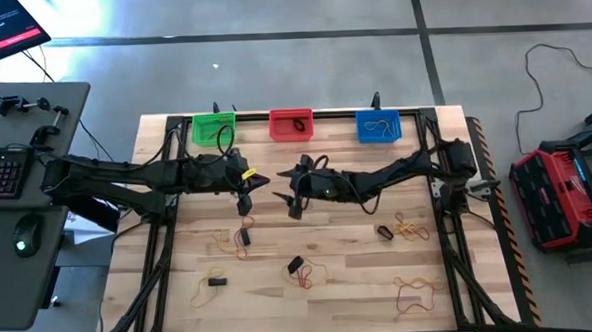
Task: Sort rubber bands into baskets
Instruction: Put the yellow rubber band into the blue bin
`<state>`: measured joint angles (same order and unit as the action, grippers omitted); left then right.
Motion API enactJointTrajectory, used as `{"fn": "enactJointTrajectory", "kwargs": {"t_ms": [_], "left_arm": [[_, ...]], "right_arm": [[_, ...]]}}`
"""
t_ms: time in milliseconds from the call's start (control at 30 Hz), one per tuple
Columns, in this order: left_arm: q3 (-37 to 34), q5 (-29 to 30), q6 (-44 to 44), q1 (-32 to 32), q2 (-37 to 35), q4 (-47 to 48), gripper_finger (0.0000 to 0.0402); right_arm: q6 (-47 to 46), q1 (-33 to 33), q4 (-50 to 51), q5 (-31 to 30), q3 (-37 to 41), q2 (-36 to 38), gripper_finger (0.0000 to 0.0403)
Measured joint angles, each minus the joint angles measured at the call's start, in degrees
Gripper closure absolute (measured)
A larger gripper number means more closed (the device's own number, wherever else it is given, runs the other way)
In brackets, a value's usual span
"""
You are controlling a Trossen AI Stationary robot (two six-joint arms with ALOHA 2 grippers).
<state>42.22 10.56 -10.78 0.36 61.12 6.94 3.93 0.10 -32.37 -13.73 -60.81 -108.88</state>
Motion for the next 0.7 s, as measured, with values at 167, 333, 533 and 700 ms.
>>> {"fn": "enactJointTrajectory", "kwargs": {"t_ms": [167,333,533,700], "left_arm": [[0.0,-0.16,0.54,0.0,0.0,-1.2,0.0402],[0.0,-0.16,0.54,-0.02,0.0,-1.31,0.0402],[0.0,-0.16,0.54,-0.04,0.0,-1.61,0.0402],[0.0,-0.16,0.52,-0.04,0.0,-1.7,0.0402]], "right_arm": [[-0.4,-1.24,-0.38,3.55,-1.18,0.0,0.0149],[-0.43,-1.64,-0.09,2.74,-1.34,0.0,0.0164],[-0.43,-2.33,-0.03,1.57,-1.34,0.0,0.0303],[0.89,-2.83,-0.12,1.57,-1.34,0.01,0.0384]]}}
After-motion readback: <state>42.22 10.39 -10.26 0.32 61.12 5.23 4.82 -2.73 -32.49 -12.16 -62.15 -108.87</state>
